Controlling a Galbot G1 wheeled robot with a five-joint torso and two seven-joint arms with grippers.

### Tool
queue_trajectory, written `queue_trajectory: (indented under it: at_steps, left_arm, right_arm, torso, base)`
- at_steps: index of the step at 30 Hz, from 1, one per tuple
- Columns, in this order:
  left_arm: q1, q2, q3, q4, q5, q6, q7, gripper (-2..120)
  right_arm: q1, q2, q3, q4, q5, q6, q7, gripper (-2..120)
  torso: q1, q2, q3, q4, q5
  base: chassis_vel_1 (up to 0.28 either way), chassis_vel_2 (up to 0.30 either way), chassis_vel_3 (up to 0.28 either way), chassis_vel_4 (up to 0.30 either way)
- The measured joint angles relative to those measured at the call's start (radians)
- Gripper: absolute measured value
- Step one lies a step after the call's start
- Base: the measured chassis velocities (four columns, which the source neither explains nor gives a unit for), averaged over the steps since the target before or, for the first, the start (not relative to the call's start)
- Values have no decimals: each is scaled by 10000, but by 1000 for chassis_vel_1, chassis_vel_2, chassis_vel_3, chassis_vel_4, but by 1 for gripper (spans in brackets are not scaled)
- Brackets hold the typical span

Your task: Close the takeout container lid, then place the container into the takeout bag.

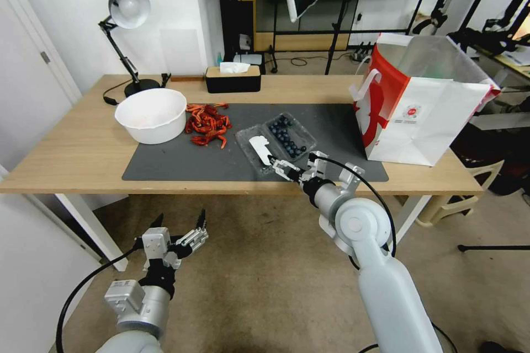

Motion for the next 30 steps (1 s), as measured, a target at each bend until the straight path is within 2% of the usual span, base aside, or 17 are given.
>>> queue_trajectory:
  at_steps: [18,30]
  left_arm:
    - [20,-41,-166,86,6,-57,39,100]
    - [4,-88,-167,209,9,-114,5,100]
  right_arm:
    - [812,-156,-520,-835,131,-344,201,100]
    - [1396,-61,-792,-1193,607,-523,976,100]
  torso:
    - [0,1,-1,0,-1]
    - [0,0,-1,0,0]
  base:
    - [0,0,0,0]
    - [0,0,0,0]
